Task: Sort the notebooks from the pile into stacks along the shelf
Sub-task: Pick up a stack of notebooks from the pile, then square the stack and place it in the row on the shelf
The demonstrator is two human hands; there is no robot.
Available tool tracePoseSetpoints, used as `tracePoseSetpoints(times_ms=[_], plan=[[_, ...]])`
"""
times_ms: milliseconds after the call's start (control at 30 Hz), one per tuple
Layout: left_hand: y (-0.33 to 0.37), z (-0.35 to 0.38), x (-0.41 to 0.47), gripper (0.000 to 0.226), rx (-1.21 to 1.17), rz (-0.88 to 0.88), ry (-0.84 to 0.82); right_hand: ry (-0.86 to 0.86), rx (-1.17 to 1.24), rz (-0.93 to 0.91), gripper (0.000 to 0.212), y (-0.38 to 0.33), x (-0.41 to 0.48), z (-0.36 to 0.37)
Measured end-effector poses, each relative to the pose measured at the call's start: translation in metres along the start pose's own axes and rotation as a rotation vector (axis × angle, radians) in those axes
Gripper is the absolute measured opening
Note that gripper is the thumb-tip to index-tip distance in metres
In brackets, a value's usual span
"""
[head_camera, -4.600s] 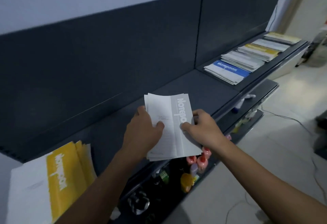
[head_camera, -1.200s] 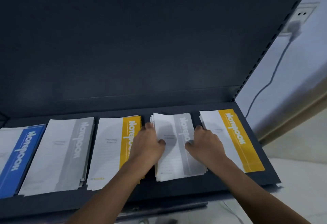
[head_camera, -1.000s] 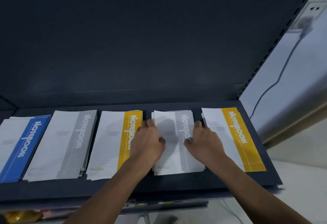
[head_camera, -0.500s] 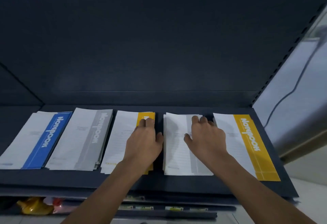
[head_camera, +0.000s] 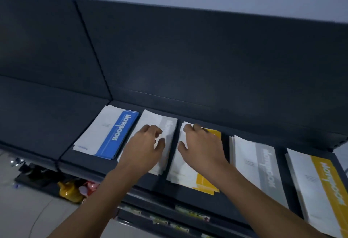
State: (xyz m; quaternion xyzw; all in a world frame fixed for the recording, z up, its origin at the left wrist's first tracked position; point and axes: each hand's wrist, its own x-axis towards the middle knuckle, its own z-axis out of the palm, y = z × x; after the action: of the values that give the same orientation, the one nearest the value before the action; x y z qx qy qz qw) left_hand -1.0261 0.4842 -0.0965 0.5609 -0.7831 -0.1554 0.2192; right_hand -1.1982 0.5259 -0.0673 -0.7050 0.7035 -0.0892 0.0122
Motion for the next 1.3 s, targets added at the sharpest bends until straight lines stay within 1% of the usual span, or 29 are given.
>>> tracePoseSetpoints(times_ms=[67, 167, 333, 400, 533, 667, 867, 967, 1100, 1300], plan=[[-0.028, -0.022, 0.002, 0.023, -0.002, -0.018, 0.018, -0.012, 0.018, -0.036, 0.033, -0.035, 0.013, 0.001], [-0.081, -0.056, 0.002, 0.014, -0.008, -0.047, 0.075, -0.031, 0.030, -0.084, 0.037, -0.091, 0.033, 0.006], [-0.174, -0.113, -0.013, 0.014, 0.022, -0.115, 0.107, -0.039, 0.056, -0.152, 0.030, -0.188, 0.062, 0.023], [-0.206, -0.133, -0.020, 0.012, 0.039, -0.146, 0.115, -0.039, 0.061, -0.174, 0.032, -0.224, 0.072, 0.029], [-0.264, -0.171, -0.036, 0.017, 0.047, -0.181, 0.142, -0.051, 0.088, -0.222, 0.033, -0.291, 0.091, 0.041], [-0.320, -0.203, -0.049, 0.021, 0.073, -0.244, 0.170, -0.083, 0.114, -0.321, 0.033, -0.357, 0.113, 0.051], [-0.396, -0.249, -0.048, 0.019, 0.099, -0.358, 0.235, -0.105, 0.133, -0.443, 0.035, -0.447, 0.157, 0.066], [-0.431, -0.270, -0.041, 0.020, 0.120, -0.382, 0.231, -0.125, 0.144, -0.465, 0.035, -0.489, 0.182, 0.074], [-0.487, -0.299, -0.020, 0.021, 0.137, -0.416, 0.204, -0.137, 0.164, -0.480, 0.030, -0.544, 0.225, 0.088], [-0.572, -0.344, 0.006, 0.019, 0.170, -0.427, 0.213, -0.141, 0.195, -0.489, 0.031, -0.627, 0.290, 0.109]])
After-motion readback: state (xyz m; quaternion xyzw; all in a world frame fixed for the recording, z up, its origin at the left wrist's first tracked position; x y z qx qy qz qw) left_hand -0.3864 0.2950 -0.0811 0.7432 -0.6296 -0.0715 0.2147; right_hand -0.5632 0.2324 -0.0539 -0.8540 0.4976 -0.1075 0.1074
